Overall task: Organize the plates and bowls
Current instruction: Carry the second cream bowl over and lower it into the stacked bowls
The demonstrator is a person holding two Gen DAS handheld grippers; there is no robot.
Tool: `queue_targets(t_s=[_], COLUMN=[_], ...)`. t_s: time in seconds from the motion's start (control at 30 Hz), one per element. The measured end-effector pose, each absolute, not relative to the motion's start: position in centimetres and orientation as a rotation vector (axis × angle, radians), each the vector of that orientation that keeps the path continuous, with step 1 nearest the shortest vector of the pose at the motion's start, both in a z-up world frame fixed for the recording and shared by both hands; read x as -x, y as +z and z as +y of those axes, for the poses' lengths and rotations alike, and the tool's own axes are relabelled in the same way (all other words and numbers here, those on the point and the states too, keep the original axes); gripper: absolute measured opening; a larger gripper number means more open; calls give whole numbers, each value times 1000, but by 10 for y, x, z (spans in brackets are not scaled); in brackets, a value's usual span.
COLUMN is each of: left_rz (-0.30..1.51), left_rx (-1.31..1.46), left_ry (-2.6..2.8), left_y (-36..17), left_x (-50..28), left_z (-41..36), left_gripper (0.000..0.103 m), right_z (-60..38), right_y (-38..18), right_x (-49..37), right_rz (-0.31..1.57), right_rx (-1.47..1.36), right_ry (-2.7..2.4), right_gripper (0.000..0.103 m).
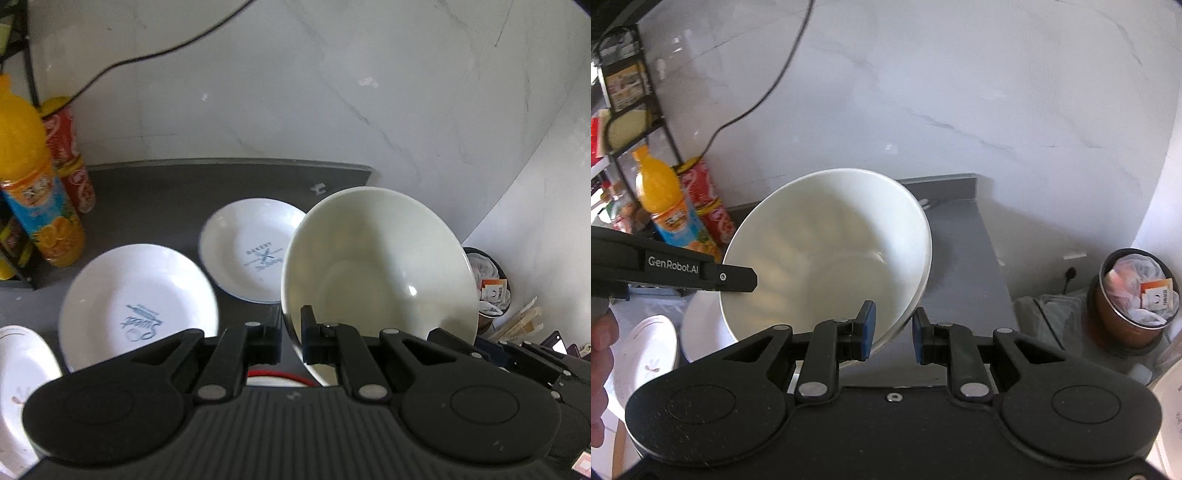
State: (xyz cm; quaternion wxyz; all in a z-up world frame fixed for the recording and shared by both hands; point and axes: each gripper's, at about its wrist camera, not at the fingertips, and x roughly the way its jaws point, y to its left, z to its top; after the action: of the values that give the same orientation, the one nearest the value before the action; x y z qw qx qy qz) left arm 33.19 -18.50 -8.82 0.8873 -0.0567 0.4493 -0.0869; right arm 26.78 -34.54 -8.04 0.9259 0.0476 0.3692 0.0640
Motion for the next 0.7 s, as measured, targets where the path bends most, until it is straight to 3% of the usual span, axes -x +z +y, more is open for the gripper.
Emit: queue_targets(t_s=[0.7], left_rz=[1031], left_rx=[183], left_ry=[-128], left_y=[-86], left_x=[-270], left_z=[-119], left_gripper=[9], right_z=[-299], right_y=[-71], right_x=[-226], right_rz=[818], right_rx=[-42], right_ry=[270], right_gripper=[21])
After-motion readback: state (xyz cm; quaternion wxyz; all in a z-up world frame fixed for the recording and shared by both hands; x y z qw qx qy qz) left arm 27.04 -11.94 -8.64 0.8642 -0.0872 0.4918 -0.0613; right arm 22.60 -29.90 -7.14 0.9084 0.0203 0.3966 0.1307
